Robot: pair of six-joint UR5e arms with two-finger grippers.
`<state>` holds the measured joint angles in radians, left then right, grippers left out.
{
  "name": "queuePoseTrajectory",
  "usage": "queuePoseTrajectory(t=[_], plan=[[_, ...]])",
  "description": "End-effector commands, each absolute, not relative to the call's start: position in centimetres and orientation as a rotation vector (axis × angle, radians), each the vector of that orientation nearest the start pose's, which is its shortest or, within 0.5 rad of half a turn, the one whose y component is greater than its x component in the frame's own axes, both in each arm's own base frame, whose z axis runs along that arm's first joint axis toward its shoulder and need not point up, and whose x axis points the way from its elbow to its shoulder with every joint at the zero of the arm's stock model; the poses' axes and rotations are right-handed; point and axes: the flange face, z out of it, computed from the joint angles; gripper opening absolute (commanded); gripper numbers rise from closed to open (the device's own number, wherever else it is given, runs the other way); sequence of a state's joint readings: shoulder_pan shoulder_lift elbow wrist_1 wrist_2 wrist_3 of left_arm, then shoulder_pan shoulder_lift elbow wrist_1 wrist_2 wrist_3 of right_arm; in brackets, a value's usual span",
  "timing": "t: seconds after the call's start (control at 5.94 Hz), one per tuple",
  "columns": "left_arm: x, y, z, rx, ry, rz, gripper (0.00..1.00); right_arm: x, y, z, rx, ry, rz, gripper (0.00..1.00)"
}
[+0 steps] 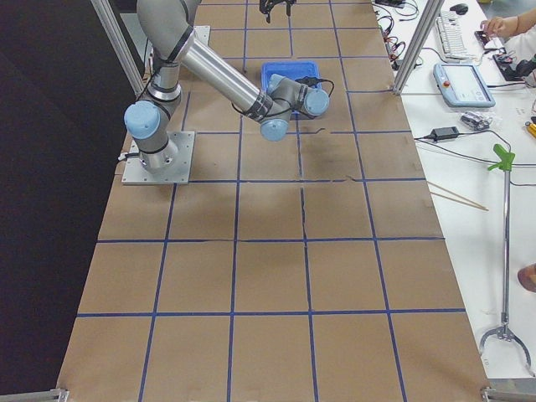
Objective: Assemble white blocks and place on blue tray
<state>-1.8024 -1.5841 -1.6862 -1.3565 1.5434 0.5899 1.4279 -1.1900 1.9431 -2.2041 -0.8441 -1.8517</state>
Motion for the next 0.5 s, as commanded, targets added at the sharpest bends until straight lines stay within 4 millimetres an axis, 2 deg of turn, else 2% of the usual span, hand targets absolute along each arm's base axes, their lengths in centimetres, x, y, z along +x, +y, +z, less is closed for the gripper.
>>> queuePoseTrajectory(t=[0.0, 0.17, 0.34], plan=[[-23.4, -44.6, 47.1, 0.786, 3.058, -0.207, 0.99, 18.8, -53.2, 19.4, -1.841, 1.82, -0.81, 0.34], [-23.1, -44.8, 48.0, 0.462, 3.134, -0.252, 0.99, 19.7, -52.4, 18.1, -1.814, 1.835, -0.803, 0.34], [-22.9, -44.8, 48.8, 0.375, 3.146, -0.269, 0.99, 20.7, -51.9, 17.5, -1.783, 1.85, -0.786, 0.34]])
